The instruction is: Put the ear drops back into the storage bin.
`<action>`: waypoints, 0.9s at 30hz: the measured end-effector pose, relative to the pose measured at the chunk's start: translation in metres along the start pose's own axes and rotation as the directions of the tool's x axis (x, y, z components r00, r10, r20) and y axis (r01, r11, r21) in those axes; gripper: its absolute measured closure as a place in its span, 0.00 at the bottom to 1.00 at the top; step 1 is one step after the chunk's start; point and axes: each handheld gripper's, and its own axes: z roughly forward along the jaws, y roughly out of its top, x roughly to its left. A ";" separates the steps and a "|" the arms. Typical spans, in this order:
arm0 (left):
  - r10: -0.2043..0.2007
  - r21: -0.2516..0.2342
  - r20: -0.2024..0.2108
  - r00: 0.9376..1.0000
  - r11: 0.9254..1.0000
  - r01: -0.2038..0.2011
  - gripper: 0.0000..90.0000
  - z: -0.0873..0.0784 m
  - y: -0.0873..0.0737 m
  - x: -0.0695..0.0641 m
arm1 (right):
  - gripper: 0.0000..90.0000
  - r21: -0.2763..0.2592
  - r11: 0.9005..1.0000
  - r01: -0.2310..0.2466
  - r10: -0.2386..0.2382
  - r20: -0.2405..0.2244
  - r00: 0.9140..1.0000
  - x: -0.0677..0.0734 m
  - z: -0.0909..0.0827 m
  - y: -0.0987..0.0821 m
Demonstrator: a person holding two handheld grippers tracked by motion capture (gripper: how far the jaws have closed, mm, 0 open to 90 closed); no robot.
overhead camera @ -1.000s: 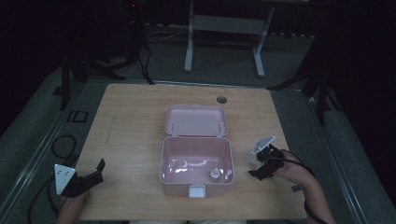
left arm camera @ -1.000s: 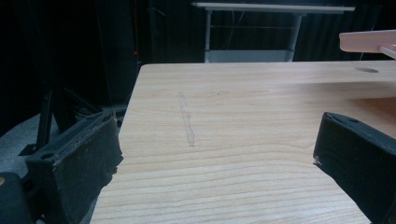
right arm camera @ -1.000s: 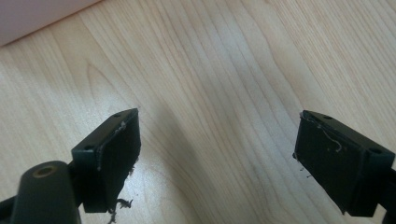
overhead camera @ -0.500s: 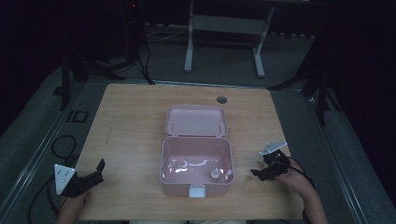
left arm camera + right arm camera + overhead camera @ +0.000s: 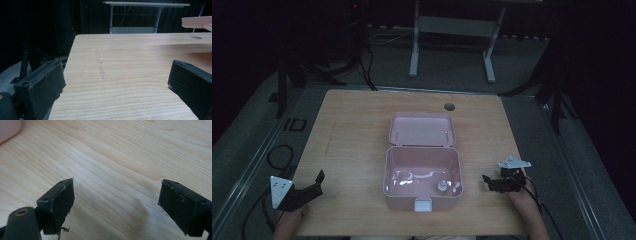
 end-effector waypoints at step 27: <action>-0.001 0.000 0.002 1.000 1.000 0.001 0.01 0.000 0.000 0.000 | 0.14 -0.238 0.957 -0.168 0.222 0.219 0.950 0.001 -0.009 -0.016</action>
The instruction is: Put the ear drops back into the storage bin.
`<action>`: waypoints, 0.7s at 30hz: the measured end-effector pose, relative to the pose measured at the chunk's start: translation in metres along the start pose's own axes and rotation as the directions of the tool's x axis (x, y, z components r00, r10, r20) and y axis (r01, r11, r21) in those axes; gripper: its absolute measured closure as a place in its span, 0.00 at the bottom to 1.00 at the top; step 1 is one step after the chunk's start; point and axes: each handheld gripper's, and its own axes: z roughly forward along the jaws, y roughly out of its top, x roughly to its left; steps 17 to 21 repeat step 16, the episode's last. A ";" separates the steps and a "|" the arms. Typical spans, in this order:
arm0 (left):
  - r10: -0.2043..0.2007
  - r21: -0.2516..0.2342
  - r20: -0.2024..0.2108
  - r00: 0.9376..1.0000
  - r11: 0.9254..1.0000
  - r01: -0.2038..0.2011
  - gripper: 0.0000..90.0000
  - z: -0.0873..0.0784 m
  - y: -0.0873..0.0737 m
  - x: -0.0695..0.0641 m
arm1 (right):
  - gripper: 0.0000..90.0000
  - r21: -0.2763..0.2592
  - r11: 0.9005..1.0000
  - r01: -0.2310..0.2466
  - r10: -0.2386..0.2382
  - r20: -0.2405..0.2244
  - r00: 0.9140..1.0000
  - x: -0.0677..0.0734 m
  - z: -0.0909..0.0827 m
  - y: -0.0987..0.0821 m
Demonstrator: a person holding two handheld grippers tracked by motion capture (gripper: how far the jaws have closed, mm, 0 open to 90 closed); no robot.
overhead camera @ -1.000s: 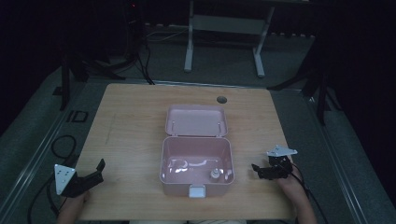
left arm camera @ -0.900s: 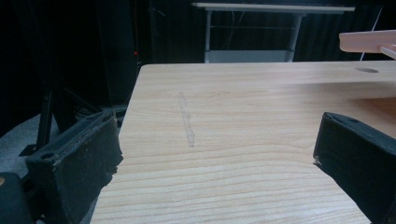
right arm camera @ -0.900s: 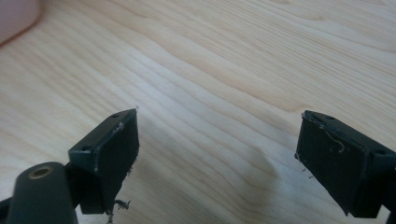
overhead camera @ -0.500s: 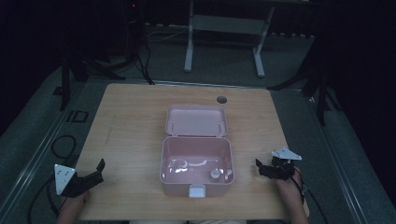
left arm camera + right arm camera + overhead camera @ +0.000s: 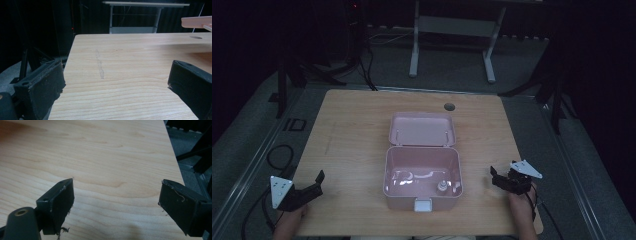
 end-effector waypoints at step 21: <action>-0.002 0.000 0.002 1.000 1.000 0.002 0.01 0.000 0.000 0.000 | 0.14 -0.058 0.998 0.011 -0.011 0.015 1.000 0.003 -0.004 -0.001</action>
